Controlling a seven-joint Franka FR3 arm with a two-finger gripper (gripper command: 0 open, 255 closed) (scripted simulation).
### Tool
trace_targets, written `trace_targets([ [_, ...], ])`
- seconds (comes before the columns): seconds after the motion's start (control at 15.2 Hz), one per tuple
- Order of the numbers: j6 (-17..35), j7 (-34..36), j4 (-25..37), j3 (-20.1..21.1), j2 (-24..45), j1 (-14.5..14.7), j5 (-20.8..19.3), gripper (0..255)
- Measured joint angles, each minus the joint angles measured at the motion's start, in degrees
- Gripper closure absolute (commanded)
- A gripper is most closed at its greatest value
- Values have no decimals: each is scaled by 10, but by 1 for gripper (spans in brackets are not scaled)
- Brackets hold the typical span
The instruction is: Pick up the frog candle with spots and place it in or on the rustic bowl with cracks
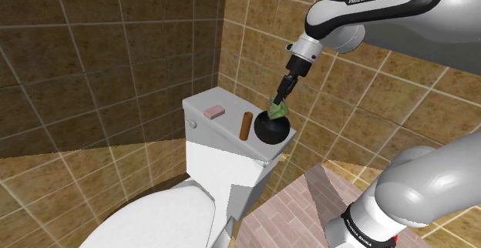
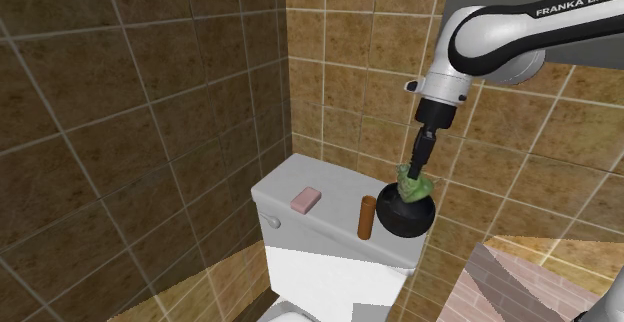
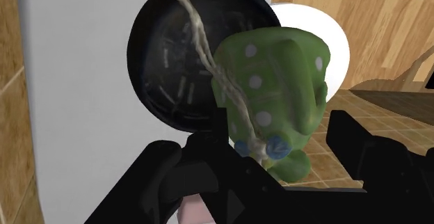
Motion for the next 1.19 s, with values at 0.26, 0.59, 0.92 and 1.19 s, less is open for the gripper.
trace_targets([
  [0.26, 27, -11, -21, -1, 8, 1, 4, 255],
  [0.59, 33, -14, -25, -2, 11, 1, 5, 255],
  [0.92, 34, -14, -25, -2, 11, 1, 5, 0],
  [1.19, 24, -12, -15, -3, 11, 0, 3, 0],
])
